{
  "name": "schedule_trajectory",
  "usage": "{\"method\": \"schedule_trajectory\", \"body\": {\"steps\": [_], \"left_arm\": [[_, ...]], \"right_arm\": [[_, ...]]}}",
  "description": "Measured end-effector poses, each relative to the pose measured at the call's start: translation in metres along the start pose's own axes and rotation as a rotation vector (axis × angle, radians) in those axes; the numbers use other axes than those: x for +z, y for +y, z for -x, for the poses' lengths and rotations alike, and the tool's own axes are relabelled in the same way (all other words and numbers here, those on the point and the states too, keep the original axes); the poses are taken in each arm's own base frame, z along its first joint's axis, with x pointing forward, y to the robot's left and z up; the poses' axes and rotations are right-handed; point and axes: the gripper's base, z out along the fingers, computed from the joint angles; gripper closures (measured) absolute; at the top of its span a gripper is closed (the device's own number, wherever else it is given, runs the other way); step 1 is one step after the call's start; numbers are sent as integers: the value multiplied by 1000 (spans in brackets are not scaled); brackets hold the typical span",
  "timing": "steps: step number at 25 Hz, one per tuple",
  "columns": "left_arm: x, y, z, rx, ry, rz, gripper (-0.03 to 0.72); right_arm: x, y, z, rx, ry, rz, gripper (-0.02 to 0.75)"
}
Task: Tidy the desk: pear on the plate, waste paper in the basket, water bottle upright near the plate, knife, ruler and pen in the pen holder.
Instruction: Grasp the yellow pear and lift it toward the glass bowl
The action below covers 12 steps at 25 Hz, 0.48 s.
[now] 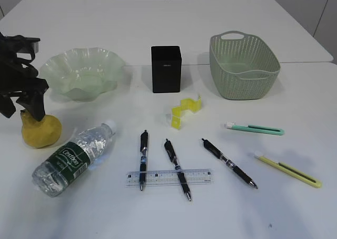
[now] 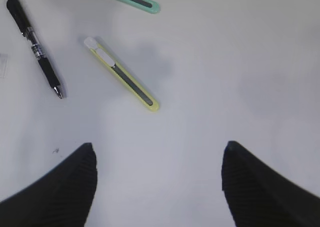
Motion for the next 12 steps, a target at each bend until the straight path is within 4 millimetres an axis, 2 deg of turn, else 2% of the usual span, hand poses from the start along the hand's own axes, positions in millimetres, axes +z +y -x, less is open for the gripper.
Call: {"method": "schedule_trajectory", "body": {"steps": [6,12], "left_arm": [[14,0,2,-4,32,-7,161],[16,0,4,-7,11,-11,161]], "right_arm": [[0,0,0,0,0,0,162],[0,0,1,0,-2,0,162]]}}
